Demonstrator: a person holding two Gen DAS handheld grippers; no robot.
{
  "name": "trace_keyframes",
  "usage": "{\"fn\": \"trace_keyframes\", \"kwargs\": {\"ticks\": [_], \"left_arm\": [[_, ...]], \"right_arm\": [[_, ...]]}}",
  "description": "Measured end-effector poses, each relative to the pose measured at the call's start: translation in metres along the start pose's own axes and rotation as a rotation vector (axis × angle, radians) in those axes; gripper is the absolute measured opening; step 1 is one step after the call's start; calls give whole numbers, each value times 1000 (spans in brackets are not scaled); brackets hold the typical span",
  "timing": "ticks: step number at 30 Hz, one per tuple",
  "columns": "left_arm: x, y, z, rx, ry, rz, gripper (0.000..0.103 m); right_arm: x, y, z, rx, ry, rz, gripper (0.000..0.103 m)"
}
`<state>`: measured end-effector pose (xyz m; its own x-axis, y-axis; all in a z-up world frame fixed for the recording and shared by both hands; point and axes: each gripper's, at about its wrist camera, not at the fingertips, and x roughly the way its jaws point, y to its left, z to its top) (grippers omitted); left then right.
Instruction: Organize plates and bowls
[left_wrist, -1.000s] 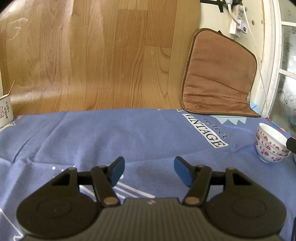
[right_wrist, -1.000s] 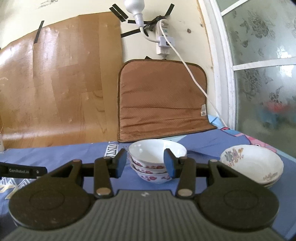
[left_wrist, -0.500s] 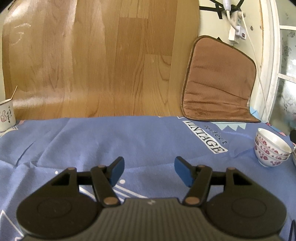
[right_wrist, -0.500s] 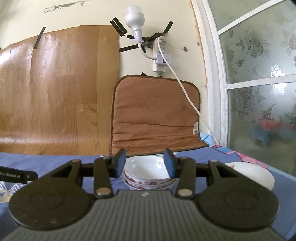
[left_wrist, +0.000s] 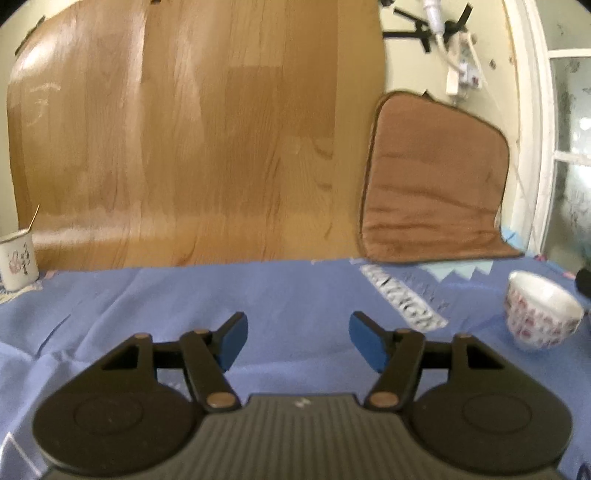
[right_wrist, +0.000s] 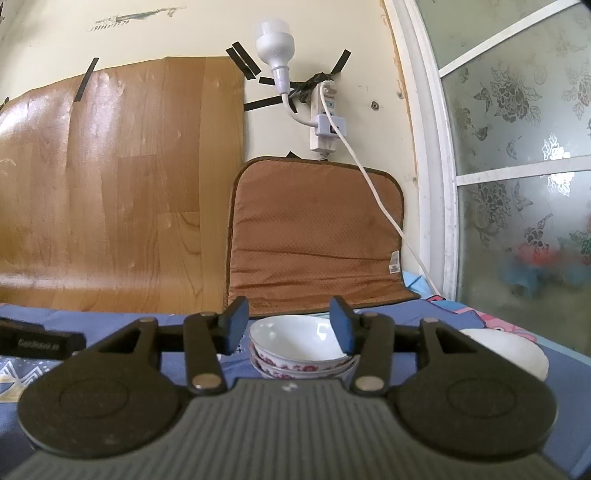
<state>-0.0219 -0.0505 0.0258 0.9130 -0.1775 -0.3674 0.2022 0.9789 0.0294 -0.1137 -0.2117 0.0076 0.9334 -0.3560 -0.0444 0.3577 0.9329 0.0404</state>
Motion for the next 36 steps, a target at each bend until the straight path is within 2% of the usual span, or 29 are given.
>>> {"fn": "trace_keyframes", "kwargs": {"ticks": [7, 10, 12, 14, 17, 36], "left_arm": [[-9, -14, -2, 13, -105, 8, 65], [-13, -8, -3, -24, -130, 28, 82], [-17, -7, -3, -28, -155, 37, 83], [-23, -9, -5, -12, -192, 38, 95], [-31, -12, -7, 3, -242, 35, 103], [-34, -9, -8, -12, -262, 0, 103]], "right_arm": [[1, 1, 0, 0, 8, 3, 52], [2, 2, 0, -5, 15, 2, 52], [2, 2, 0, -6, 14, 1, 52], [2, 2, 0, -3, 14, 1, 52], [3, 2, 0, -4, 17, 0, 52], [2, 1, 0, -4, 18, -2, 53]]}}
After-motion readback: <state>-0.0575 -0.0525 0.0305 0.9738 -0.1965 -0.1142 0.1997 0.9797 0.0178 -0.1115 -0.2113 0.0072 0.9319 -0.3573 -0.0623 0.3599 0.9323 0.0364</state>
